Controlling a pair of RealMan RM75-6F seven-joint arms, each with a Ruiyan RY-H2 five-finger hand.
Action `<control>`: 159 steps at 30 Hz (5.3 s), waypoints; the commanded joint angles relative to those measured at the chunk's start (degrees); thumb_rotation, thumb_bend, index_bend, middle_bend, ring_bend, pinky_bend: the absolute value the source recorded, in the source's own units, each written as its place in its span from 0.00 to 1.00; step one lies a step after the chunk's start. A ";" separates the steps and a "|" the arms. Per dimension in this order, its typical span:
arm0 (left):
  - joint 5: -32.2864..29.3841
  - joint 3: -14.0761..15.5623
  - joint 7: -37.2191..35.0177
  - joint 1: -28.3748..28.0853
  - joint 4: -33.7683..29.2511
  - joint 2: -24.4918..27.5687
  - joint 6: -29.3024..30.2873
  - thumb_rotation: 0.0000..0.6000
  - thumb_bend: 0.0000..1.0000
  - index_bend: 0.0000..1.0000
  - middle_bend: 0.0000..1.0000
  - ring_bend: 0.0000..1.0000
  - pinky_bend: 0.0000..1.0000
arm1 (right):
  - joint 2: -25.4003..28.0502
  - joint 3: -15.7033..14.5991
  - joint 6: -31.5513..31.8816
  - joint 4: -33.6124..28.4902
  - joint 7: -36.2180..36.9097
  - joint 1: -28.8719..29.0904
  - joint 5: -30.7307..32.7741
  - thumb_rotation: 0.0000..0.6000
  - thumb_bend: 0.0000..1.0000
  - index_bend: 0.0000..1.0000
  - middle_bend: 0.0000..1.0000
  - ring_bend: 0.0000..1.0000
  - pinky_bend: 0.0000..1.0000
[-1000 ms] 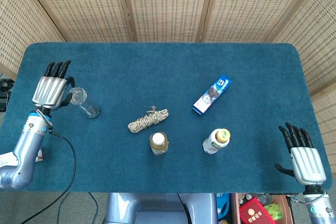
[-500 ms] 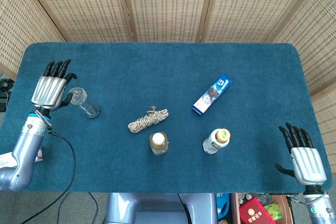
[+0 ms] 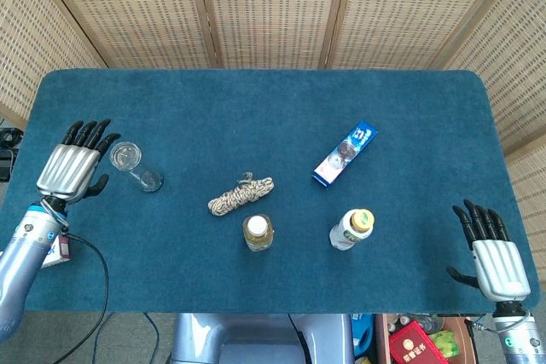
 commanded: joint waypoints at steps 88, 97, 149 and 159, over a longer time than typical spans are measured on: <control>-6.61 1.65 4.58 -4.55 5.39 -5.50 -0.78 1.00 0.47 0.26 0.00 0.00 0.00 | 0.07 0.10 -0.22 0.01 0.15 0.08 0.34 1.00 0.02 0.00 0.00 0.00 0.04; -6.23 1.72 4.40 -4.54 5.64 -5.79 -0.86 1.00 0.47 0.26 0.00 0.00 0.00 | 0.02 0.11 -0.10 0.00 0.20 0.05 0.26 1.00 0.02 0.00 0.00 0.00 0.04; 8.08 0.89 -6.77 3.16 -2.59 -1.50 11.12 1.00 0.41 0.06 0.00 0.00 0.00 | -0.28 0.26 0.73 0.36 0.18 -0.02 -0.43 1.00 0.02 0.00 0.00 0.00 0.03; 19.86 8.84 -5.51 15.33 -0.65 -7.74 24.90 1.00 0.29 0.00 0.00 0.00 0.00 | -1.56 0.42 3.37 1.91 0.62 -0.41 -2.75 1.00 0.02 0.00 0.00 0.00 0.03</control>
